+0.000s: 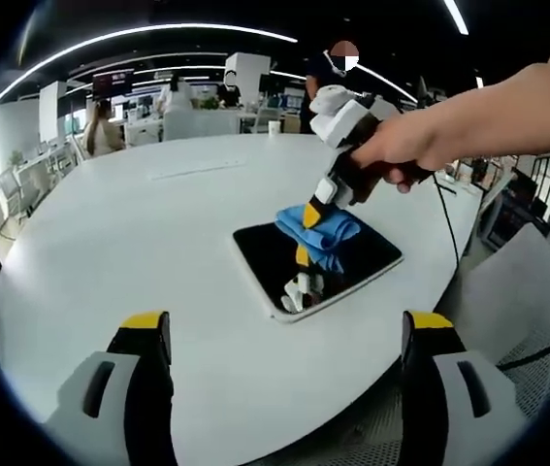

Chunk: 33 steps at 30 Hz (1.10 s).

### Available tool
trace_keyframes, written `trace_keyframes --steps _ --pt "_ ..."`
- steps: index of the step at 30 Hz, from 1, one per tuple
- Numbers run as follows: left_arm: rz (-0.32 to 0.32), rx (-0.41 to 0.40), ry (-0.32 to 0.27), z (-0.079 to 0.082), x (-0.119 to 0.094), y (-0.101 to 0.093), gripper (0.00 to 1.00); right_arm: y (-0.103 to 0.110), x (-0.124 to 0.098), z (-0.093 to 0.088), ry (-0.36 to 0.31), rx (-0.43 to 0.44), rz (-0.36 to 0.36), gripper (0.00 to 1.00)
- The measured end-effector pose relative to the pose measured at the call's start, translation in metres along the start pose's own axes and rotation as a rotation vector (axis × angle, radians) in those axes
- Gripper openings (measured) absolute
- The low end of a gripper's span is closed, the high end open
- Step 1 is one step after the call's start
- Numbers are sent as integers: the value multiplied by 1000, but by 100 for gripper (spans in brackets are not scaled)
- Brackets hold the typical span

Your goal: Wipe the mirror surface with the cleaning cloth until all visible marks leave the cleaned area.

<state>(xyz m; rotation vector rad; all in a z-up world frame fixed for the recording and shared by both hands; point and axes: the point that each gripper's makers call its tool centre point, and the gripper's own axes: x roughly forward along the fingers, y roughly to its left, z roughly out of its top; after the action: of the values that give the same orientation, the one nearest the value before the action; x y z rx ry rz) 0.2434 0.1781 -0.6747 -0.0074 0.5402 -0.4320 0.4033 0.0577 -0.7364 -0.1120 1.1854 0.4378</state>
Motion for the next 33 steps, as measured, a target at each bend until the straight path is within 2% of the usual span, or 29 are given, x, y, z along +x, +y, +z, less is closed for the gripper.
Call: trace_keyframes --steps 4,10,19,33 --pt "3 0 -1 0 1 1 99 -3 5 6 -1 2 -2 2" --pt "1 4 2 -2 2 2 99 -5 6 6 5 2 8 2" --pt "2 9 -4 -2 2 2 98 -30 2 0 5 1 -28 2" --pt "-5 13 0 0 -1 -1 96 -51 -11 -8 14 9 -71 2"
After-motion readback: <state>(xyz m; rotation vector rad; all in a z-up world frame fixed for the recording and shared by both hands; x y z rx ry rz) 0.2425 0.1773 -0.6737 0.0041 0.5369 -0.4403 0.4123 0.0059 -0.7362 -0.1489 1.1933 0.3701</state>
